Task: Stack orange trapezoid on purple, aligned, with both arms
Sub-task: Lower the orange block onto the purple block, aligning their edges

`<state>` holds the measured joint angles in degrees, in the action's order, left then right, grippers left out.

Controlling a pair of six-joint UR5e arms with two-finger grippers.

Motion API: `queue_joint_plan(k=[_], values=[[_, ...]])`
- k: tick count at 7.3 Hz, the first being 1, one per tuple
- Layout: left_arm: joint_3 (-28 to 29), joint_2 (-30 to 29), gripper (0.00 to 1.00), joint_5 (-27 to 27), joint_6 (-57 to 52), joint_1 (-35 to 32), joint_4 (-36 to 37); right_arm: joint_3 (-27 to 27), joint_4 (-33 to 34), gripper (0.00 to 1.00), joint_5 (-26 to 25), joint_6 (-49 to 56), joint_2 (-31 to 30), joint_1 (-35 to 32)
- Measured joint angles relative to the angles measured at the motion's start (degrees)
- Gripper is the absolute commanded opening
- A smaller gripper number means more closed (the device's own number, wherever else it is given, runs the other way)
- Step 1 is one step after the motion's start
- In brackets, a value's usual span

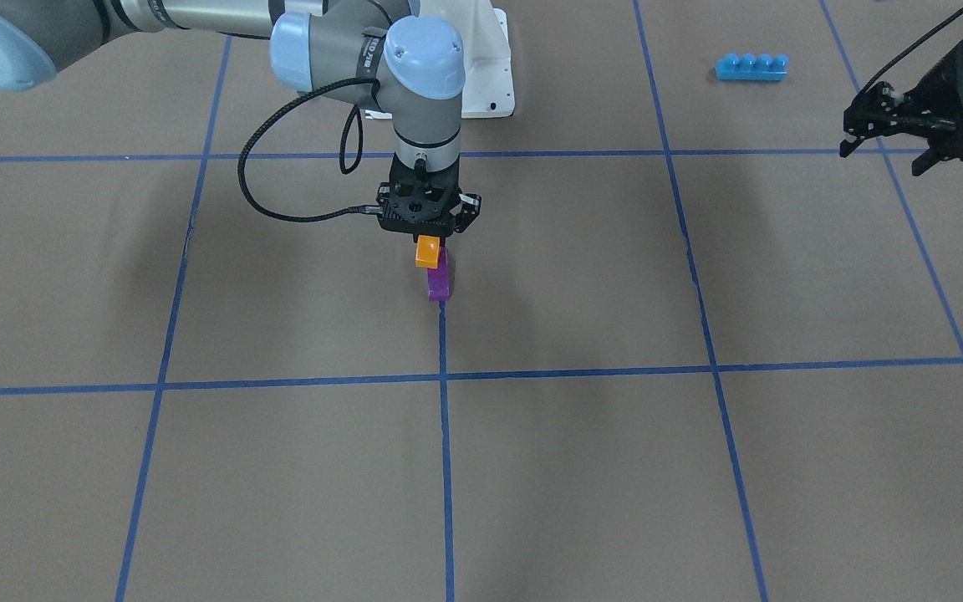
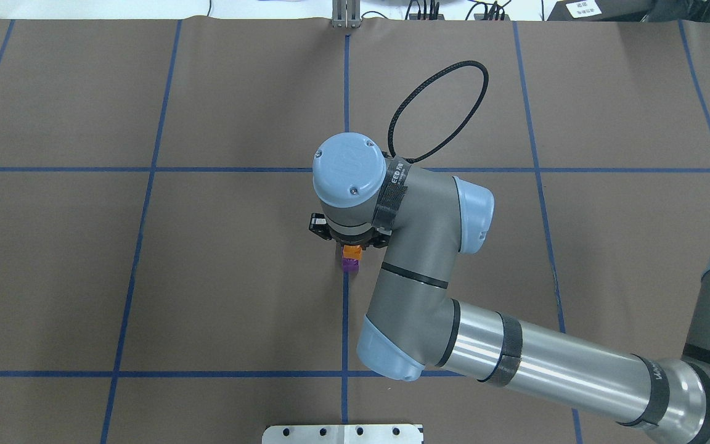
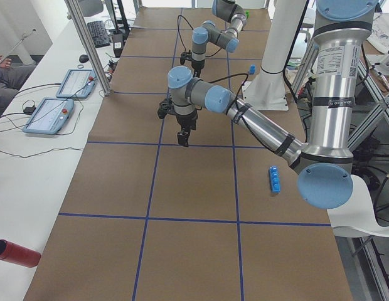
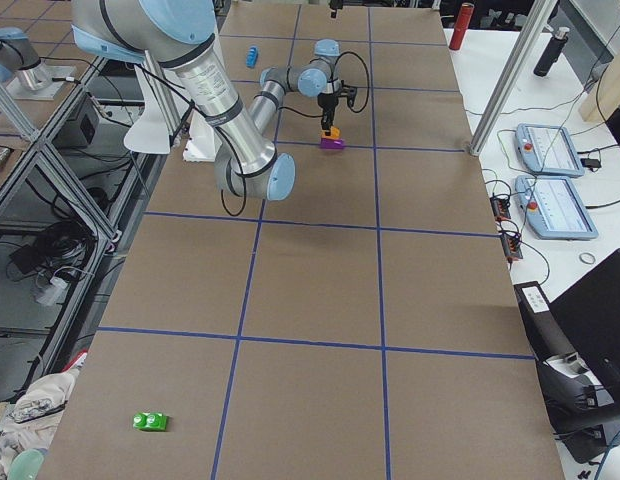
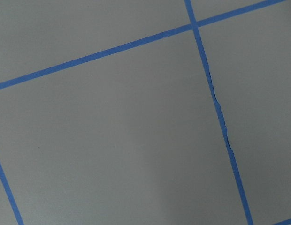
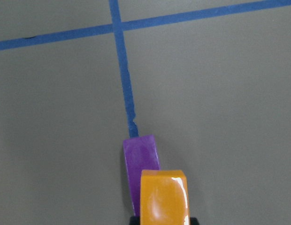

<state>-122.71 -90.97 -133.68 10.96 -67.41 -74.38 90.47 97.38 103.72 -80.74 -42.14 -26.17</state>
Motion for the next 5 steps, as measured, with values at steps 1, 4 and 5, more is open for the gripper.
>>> queue_joint_plan(k=[1,4,5], values=[[0.12,0.0,1.0,0.0,-0.04,0.0,-0.03,-0.31,-0.02,0.0,0.0,-0.02,0.12,0.03],[0.19,0.0,1.0,0.0,-0.07,0.0,-0.07,-1.76,-2.09,0.0,-0.12,-0.22,0.28,0.18],[0.22,0.0,1.0,0.0,-0.07,0.0,-0.07,-2.22,-2.71,0.0,-0.27,-0.27,0.3,0.26]])
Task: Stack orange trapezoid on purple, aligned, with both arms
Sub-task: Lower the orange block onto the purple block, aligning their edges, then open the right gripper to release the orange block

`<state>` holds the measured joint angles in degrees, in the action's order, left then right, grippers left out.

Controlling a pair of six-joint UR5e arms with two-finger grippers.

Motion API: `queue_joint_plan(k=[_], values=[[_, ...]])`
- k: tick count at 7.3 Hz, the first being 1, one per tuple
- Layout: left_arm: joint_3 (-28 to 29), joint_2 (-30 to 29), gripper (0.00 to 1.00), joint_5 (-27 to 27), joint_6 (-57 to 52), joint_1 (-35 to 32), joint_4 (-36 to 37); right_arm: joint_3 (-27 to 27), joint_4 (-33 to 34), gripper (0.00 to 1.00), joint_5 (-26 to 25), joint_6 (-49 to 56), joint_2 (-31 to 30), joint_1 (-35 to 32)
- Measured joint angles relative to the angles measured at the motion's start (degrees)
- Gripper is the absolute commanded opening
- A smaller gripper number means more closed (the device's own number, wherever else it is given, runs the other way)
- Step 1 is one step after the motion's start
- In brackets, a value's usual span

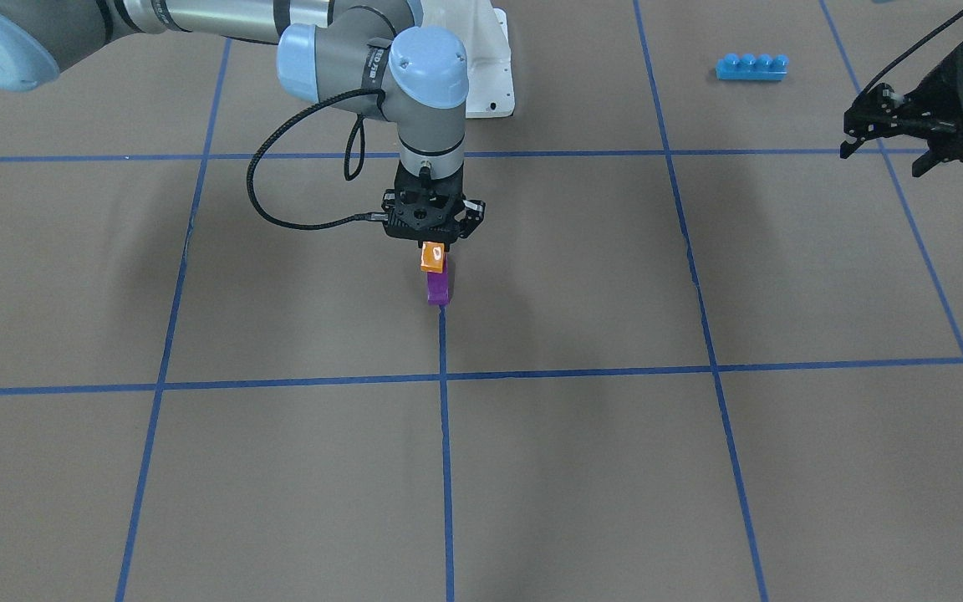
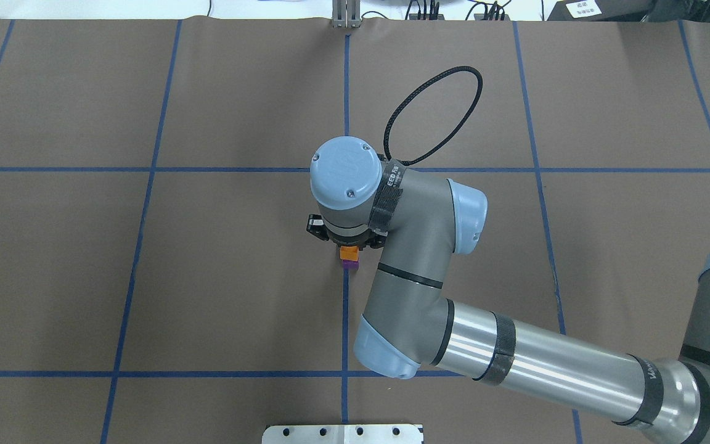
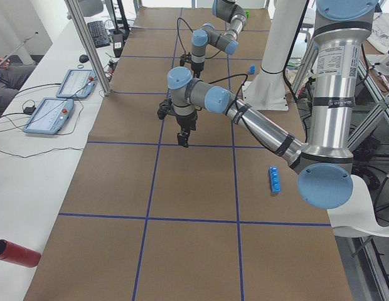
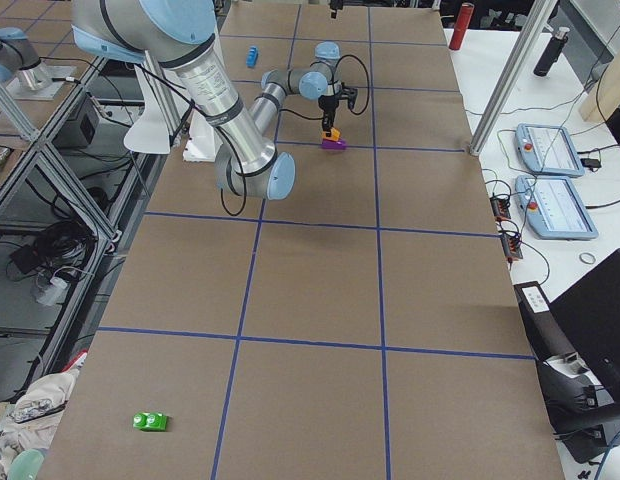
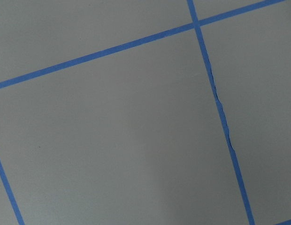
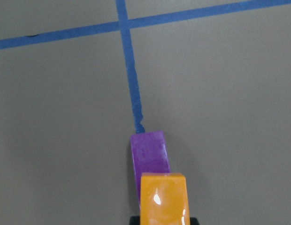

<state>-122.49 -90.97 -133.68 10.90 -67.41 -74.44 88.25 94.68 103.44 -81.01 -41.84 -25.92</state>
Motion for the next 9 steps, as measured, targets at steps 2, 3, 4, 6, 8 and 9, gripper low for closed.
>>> queue_joint_plan(k=[2,3,4,6,8,9], values=[[0.07,0.0,1.0,-0.02,0.0,0.02,0.0,-0.5,-0.48,0.0,-0.74,-0.08,-0.03,0.52],[0.17,-0.02,1.0,-0.05,0.0,0.06,-0.03,-0.76,-0.58,0.0,-1.21,-0.11,-0.03,0.89],[0.26,-0.06,1.0,-0.06,0.0,0.06,-0.06,-0.93,-0.64,0.0,-1.62,-0.11,0.01,1.18],[0.46,-0.08,1.0,-0.03,-0.02,0.06,-0.08,-1.44,-0.63,0.0,-2.39,-0.06,-0.02,1.76],[0.59,-0.09,1.0,-0.06,-0.08,0.08,-0.15,-1.56,-0.64,0.99,-2.55,0.39,-0.13,1.93],[0.59,-0.09,1.0,-0.03,-0.09,0.09,-0.17,-1.69,-0.61,0.99,-2.57,0.41,-0.32,2.05]])
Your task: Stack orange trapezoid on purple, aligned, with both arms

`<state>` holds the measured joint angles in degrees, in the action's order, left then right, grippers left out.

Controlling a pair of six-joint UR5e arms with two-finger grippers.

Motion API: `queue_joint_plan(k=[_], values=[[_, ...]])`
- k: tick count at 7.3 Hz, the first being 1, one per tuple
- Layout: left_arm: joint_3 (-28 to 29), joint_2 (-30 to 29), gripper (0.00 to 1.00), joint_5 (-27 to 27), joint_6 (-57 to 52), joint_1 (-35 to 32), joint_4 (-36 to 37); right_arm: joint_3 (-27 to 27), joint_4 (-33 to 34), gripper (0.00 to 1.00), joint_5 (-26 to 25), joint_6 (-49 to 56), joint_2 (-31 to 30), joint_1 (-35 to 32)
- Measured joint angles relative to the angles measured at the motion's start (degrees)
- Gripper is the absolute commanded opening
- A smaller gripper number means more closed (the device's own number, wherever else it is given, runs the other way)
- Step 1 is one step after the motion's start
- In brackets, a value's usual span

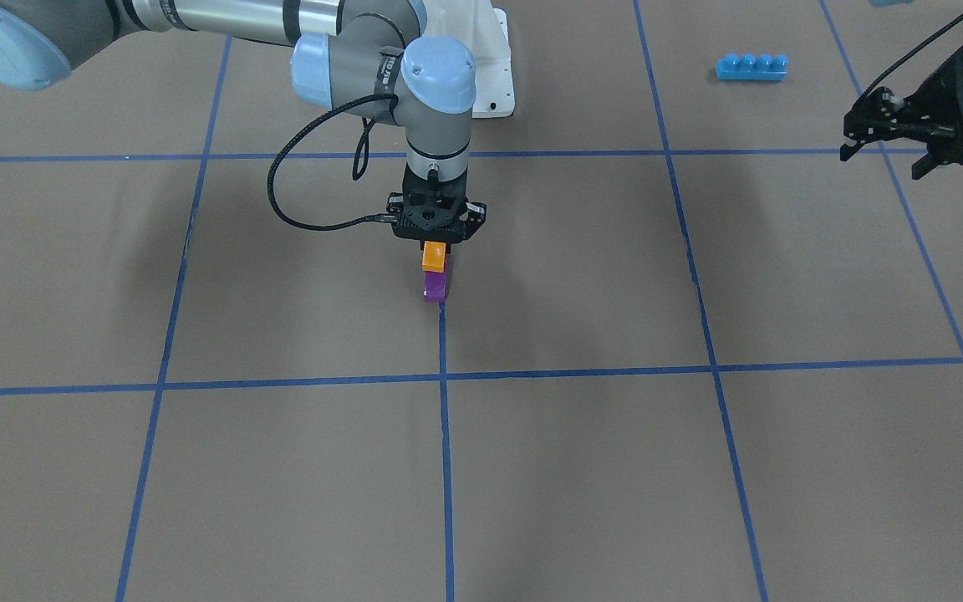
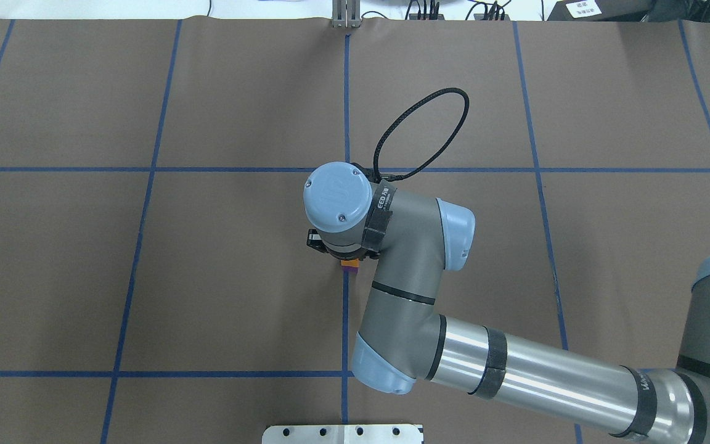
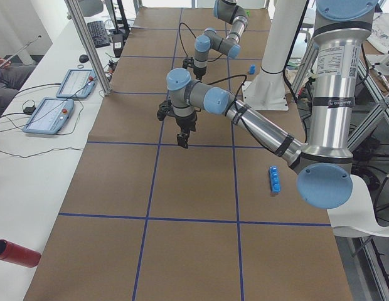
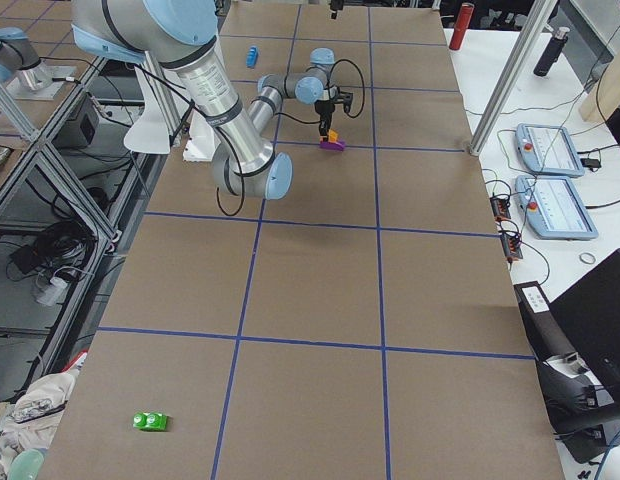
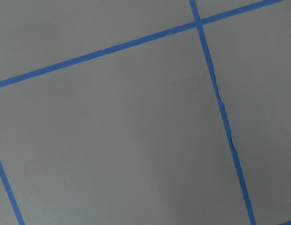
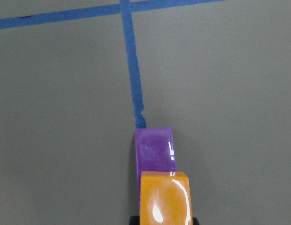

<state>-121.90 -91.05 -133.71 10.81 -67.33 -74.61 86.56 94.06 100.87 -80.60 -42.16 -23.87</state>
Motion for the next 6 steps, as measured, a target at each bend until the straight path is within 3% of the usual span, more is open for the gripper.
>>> queue_joint_plan(k=[4,6], values=[[-0.32,0.1,1.0,0.03,0.09,-0.14,-0.01,0.43,0.0,0.99,0.43,0.0,0.32,-0.84],[0.08,0.58,1.0,0.28,-0.45,-0.44,0.03,1.63,0.32,0.99,4.04,0.55,0.26,-4.25]])
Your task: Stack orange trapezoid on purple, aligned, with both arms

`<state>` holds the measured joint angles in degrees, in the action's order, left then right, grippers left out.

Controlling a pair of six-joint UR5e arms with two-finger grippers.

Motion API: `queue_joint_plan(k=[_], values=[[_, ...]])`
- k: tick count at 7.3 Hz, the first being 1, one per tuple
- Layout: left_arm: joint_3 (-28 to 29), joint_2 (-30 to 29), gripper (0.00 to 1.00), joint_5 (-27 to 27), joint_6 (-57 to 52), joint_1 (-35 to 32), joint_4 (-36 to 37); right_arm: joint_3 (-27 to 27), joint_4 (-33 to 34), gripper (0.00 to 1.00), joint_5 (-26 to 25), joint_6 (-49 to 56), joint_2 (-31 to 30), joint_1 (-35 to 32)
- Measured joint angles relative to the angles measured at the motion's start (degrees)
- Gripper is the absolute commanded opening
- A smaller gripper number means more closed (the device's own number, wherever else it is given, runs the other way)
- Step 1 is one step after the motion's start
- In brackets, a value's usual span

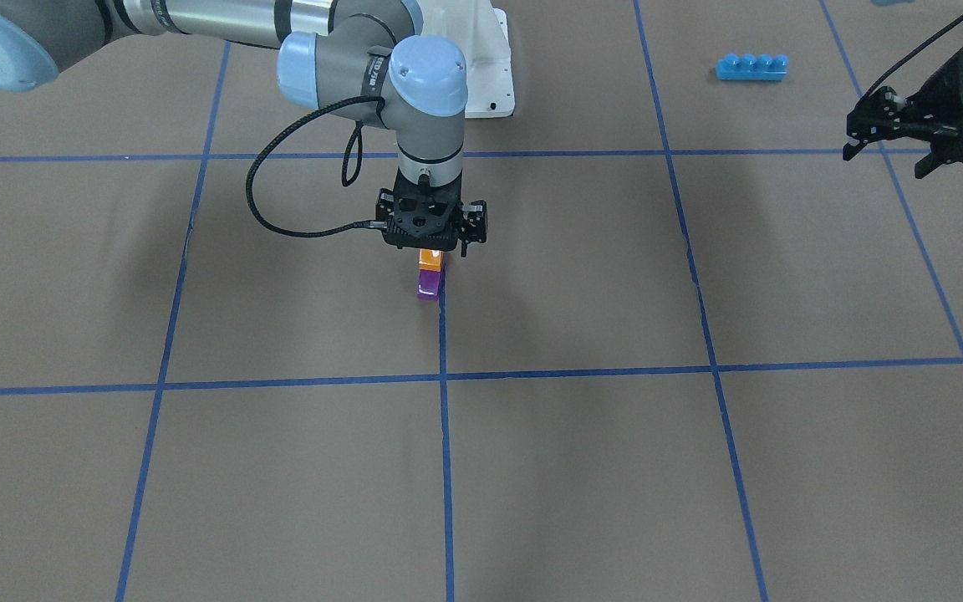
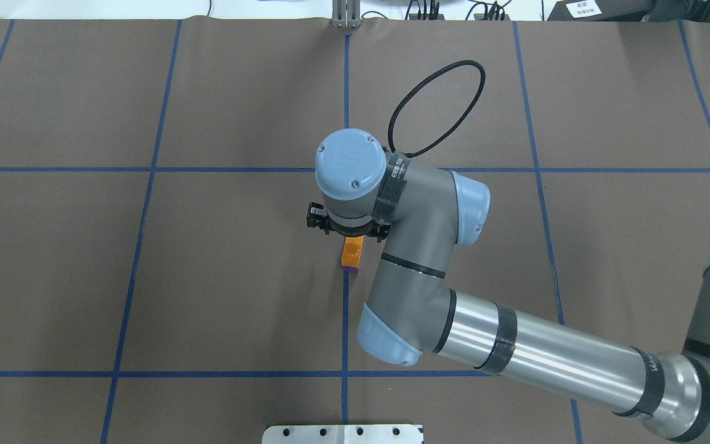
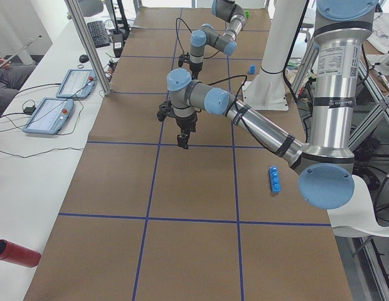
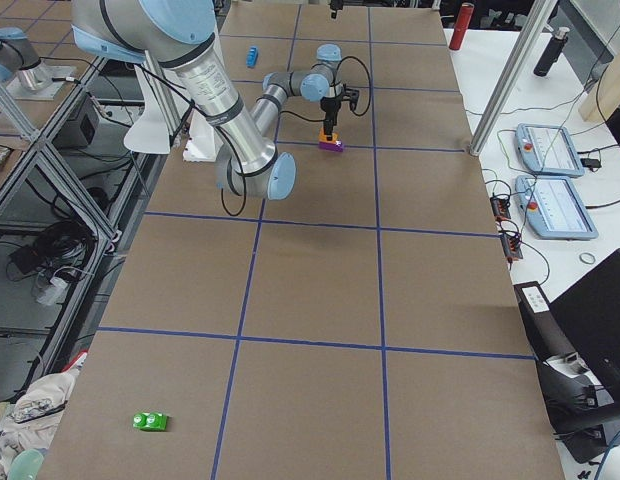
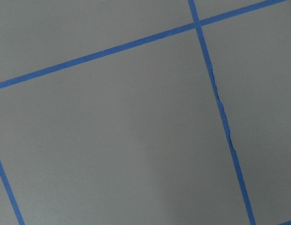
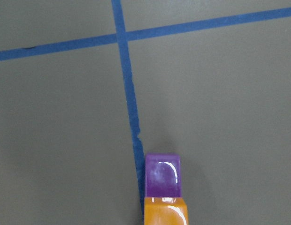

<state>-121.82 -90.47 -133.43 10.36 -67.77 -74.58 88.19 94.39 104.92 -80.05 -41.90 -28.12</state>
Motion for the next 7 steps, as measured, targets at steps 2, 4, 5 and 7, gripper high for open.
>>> queue_joint_plan(k=[2,4,5,7], values=[[1.58,0.38,1.0,0.52,-3.42,-2.38,-0.03,2.8,1.14,1.0,5.78,3.16,-1.09,-5.39],[7.12,0.5,1.0,0.28,-13.7,-9.2,0.05,9.16,5.03,1.0,9.07,12.13,-6.63,-10.6],[9.66,0.95,1.0,0.04,-18.03,-12.72,0.04,12.95,6.21,1.0,10.93,18.14,-11.42,-13.96],[11.75,3.37,1.0,-0.09,-22.03,-17.16,-0.9,17.9,6.84,1.0,15.63,34.12,-22.4,-23.37]])
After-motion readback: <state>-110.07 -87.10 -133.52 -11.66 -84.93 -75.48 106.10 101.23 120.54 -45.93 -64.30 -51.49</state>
